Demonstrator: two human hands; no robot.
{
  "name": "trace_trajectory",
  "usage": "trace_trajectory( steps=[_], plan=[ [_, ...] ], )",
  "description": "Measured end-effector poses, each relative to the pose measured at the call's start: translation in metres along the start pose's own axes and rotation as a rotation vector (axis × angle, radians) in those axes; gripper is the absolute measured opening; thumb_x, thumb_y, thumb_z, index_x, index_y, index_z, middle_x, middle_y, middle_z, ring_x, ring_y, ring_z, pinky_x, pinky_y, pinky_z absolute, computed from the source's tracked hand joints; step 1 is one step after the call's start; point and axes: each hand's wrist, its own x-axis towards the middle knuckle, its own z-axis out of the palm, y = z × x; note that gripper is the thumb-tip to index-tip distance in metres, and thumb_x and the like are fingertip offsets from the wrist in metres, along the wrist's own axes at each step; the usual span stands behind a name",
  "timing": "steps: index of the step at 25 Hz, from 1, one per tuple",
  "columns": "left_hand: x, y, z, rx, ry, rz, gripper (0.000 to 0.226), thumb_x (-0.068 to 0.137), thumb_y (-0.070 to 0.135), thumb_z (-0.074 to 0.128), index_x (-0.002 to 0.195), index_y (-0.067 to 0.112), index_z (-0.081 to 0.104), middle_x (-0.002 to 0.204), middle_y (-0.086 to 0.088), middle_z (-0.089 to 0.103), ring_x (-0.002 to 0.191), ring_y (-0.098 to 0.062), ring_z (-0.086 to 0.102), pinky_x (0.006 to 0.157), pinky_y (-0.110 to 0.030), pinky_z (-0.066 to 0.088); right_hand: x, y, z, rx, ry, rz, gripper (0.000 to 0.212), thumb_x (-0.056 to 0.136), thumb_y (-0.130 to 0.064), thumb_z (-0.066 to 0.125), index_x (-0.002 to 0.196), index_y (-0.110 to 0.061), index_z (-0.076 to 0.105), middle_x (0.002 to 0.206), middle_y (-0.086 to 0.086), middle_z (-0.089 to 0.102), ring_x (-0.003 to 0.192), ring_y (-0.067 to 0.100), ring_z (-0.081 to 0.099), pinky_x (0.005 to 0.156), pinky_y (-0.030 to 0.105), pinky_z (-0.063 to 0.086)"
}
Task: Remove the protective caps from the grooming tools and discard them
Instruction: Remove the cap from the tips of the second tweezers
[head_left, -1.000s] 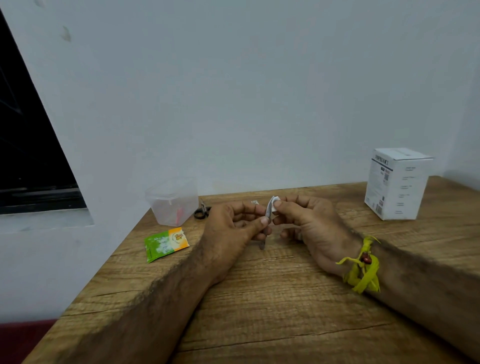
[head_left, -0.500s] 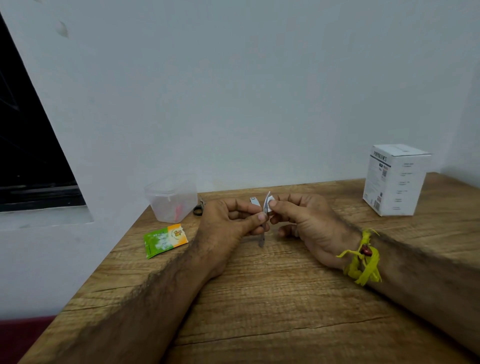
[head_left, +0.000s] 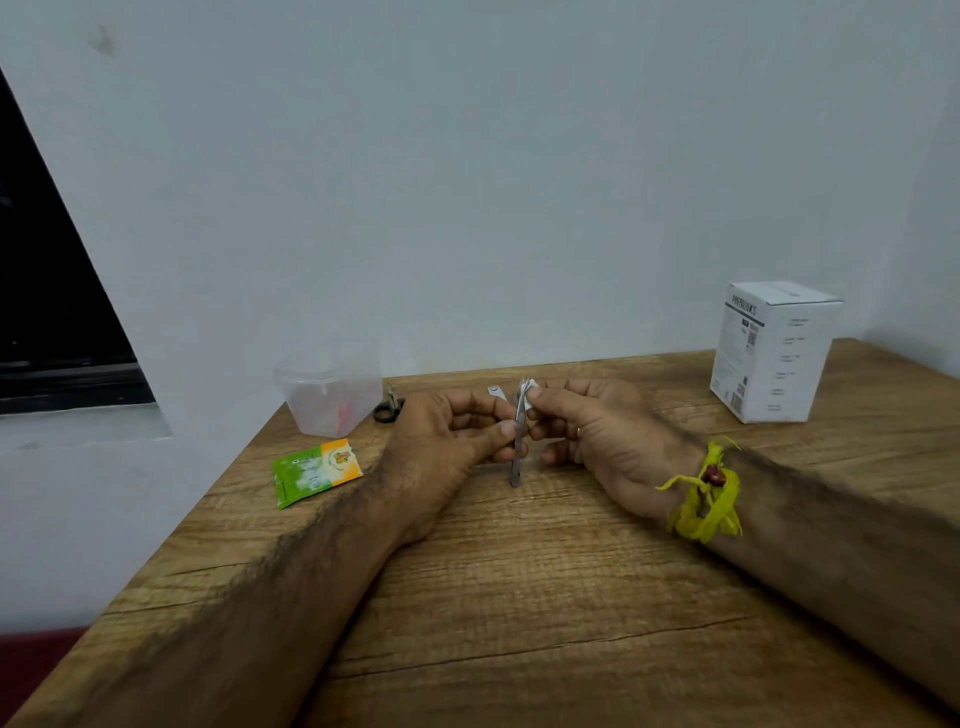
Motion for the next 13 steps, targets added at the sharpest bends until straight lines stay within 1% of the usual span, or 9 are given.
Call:
trace_trajectory(
  steps=[3, 6, 8, 10, 12, 13],
  plan=[
    [0.001, 0.0, 0.0, 0.013, -0.006, 0.009, 0.012, 0.082, -0.006, 0.074, 0.092, 0.0, 0.072, 0.089, -0.019, 0.076, 0.077, -0.024, 0.073, 0.069, -0.027, 0.06, 0.001, -0.001, -0.001, 0.011, -0.01, 0.027, 0.014, 0.094, -0.014, 0.066, 0.083, -0.009, 0.071, 0.066, -0.001, 0.068, 0.06, 0.009, 0.058, 0.052, 0.026, 0.045],
    [0.001, -0.001, 0.001, 0.029, -0.004, 0.014, 0.012, 0.083, -0.005, 0.073, 0.094, -0.002, 0.072, 0.089, -0.019, 0.076, 0.079, -0.026, 0.074, 0.071, -0.028, 0.06, 0.001, 0.001, 0.001, 0.009, -0.022, 0.033, 0.012, 0.095, -0.015, 0.066, 0.09, -0.006, 0.071, 0.071, 0.001, 0.068, 0.06, 0.009, 0.058, 0.052, 0.025, 0.045],
    [0.001, 0.0, 0.002, 0.041, -0.001, 0.014, 0.011, 0.083, -0.005, 0.073, 0.094, -0.002, 0.072, 0.087, -0.018, 0.076, 0.079, -0.025, 0.074, 0.07, -0.027, 0.06, 0.001, 0.003, -0.002, -0.018, -0.045, 0.005, 0.011, 0.094, -0.016, 0.067, 0.092, -0.007, 0.074, 0.075, 0.002, 0.07, 0.064, 0.009, 0.059, 0.054, 0.026, 0.046],
    [0.001, 0.0, 0.002, 0.042, -0.004, -0.005, 0.011, 0.083, -0.005, 0.074, 0.093, -0.002, 0.072, 0.085, -0.016, 0.077, 0.077, -0.024, 0.074, 0.068, -0.026, 0.06, 0.0, 0.003, -0.009, -0.088, -0.085, -0.046, 0.01, 0.093, -0.017, 0.068, 0.092, -0.011, 0.076, 0.081, 0.003, 0.072, 0.072, 0.011, 0.061, 0.059, 0.029, 0.047],
    [0.0, 0.001, 0.001, 0.033, -0.01, -0.029, 0.012, 0.082, -0.005, 0.074, 0.093, -0.001, 0.072, 0.086, -0.017, 0.077, 0.078, -0.025, 0.075, 0.068, -0.026, 0.059, -0.001, 0.001, -0.012, -0.167, -0.109, -0.098, 0.011, 0.094, -0.017, 0.068, 0.09, -0.015, 0.077, 0.085, 0.004, 0.072, 0.079, 0.012, 0.062, 0.064, 0.033, 0.046],
    [0.0, 0.002, 0.001, 0.02, -0.01, -0.038, 0.012, 0.082, -0.004, 0.074, 0.094, -0.001, 0.071, 0.087, -0.018, 0.076, 0.078, -0.025, 0.075, 0.068, -0.026, 0.059, -0.001, 0.001, -0.012, -0.163, -0.108, -0.108, 0.012, 0.094, -0.016, 0.067, 0.089, -0.015, 0.077, 0.084, 0.003, 0.073, 0.079, 0.011, 0.062, 0.065, 0.033, 0.044]
  ],
)
